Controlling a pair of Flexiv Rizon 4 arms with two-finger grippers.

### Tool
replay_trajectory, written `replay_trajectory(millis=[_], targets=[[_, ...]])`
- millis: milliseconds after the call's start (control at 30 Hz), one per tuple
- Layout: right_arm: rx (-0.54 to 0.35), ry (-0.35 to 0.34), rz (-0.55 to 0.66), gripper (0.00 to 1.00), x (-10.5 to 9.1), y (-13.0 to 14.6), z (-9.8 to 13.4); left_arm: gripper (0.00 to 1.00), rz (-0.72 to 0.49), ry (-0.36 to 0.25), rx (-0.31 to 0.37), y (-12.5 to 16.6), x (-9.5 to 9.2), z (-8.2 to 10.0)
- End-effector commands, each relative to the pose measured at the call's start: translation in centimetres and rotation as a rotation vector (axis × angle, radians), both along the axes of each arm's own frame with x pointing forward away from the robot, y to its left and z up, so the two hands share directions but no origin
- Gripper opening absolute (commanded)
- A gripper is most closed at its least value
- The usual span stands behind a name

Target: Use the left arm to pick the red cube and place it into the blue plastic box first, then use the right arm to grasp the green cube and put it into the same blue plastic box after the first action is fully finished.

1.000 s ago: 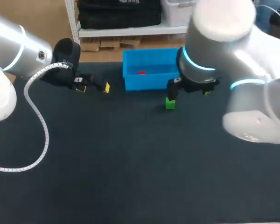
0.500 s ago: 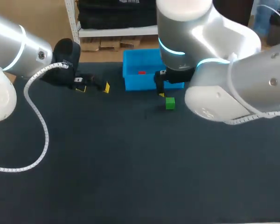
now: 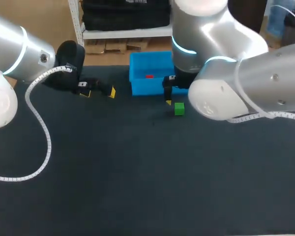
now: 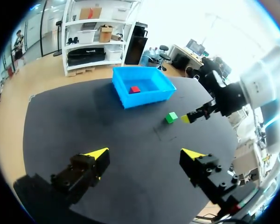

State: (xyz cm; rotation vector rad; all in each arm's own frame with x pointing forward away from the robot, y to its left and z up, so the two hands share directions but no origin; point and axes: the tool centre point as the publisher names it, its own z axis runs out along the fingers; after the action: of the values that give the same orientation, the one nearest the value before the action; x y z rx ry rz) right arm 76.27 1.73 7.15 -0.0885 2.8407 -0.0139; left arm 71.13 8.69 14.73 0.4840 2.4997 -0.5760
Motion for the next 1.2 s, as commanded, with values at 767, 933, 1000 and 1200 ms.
replay_trajectory(millis=[767, 933, 1000, 1200], targets=[[0.015, 0.02, -0.038, 1.0, 5.0, 0.2, -5.6, 1.0, -0.007, -0.002, -0.008, 0.2, 0.1, -0.1], [0.018, 0.033, -0.035, 1.0, 5.0, 0.5, -6.3, 1.0, -0.007, -0.002, -0.008, 0.2, 0.1, -0.1], [0.014, 0.041, -0.04, 1.0, 5.0, 0.5, -6.5, 1.0, -0.007, -0.002, -0.008, 0.2, 0.1, -0.1], [0.014, 0.043, -0.038, 1.0, 4.9, 0.4, -6.9, 1.0, -0.007, -0.002, -0.008, 0.2, 0.1, -0.1]])
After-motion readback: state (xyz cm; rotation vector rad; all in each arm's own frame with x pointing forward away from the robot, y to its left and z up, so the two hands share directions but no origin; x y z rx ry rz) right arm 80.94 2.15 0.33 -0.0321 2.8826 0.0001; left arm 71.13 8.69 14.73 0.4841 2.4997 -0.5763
